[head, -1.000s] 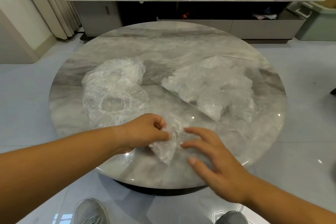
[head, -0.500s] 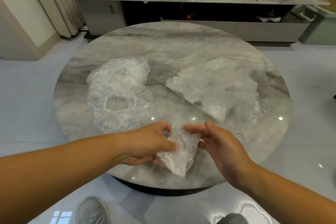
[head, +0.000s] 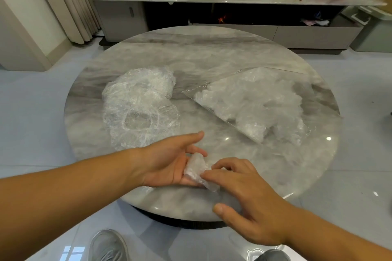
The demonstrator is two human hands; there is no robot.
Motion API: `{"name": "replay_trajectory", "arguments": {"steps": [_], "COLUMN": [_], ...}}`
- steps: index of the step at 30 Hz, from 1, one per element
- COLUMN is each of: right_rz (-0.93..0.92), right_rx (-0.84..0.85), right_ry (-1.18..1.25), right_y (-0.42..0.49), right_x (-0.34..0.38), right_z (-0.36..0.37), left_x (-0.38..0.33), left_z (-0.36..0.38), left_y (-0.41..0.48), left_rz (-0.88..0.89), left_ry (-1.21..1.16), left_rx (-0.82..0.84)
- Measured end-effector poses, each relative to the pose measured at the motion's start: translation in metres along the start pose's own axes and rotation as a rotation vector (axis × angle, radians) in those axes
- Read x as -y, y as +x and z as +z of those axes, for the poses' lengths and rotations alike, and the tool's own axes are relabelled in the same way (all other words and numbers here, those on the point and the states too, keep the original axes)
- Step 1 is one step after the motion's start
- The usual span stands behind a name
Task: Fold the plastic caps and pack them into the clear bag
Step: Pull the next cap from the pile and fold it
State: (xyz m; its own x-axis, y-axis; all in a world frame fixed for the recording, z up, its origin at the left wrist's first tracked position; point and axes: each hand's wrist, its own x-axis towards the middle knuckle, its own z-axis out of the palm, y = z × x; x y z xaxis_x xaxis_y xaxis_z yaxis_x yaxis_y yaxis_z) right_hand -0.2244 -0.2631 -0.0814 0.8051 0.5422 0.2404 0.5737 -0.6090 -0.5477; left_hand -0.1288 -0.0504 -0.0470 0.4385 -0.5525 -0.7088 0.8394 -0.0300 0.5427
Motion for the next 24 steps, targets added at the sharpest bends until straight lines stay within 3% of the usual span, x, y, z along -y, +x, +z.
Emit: {"name": "replay_trajectory", "arguments": {"steps": [3, 8, 11, 14, 17, 24], "right_rz": [-0.051, -0.009, 0.237, 0.597, 0.712, 0.664], "right_rx": [0.066, 0.014, -0.111, -0.228, -0.289, -0.477], "right_ry": [-0.101, 0.088, 0.263, 0.677, 0.986, 0.805], "right_y": [0.000, -0.004, -0.001, 0.016, 0.023, 0.022], "right_x": [-0.001, 0.003, 0.014, 0.024, 0.023, 0.022], "right_z": [0.001, 0.000, 0.001, -0.008, -0.018, -0.050], "left_x": [0.009, 0.007, 0.000, -0.003, -0.005, -0.020], "left_z": [0.002, 0.000, 0.000, 0.007, 0.021, 0.061], "left_y": [0.003, 0.008, 0.007, 0.004, 0.002, 0.003], "left_rz": [0.087, 0.234, 0.343, 0.433, 0.522, 0.615], "left_ry": [0.161, 0.131, 0.171, 0.252, 0.251, 0.224], "left_rx": [-0.088, -0.186, -0.227, -0.239, -0.224, -0.193]}}
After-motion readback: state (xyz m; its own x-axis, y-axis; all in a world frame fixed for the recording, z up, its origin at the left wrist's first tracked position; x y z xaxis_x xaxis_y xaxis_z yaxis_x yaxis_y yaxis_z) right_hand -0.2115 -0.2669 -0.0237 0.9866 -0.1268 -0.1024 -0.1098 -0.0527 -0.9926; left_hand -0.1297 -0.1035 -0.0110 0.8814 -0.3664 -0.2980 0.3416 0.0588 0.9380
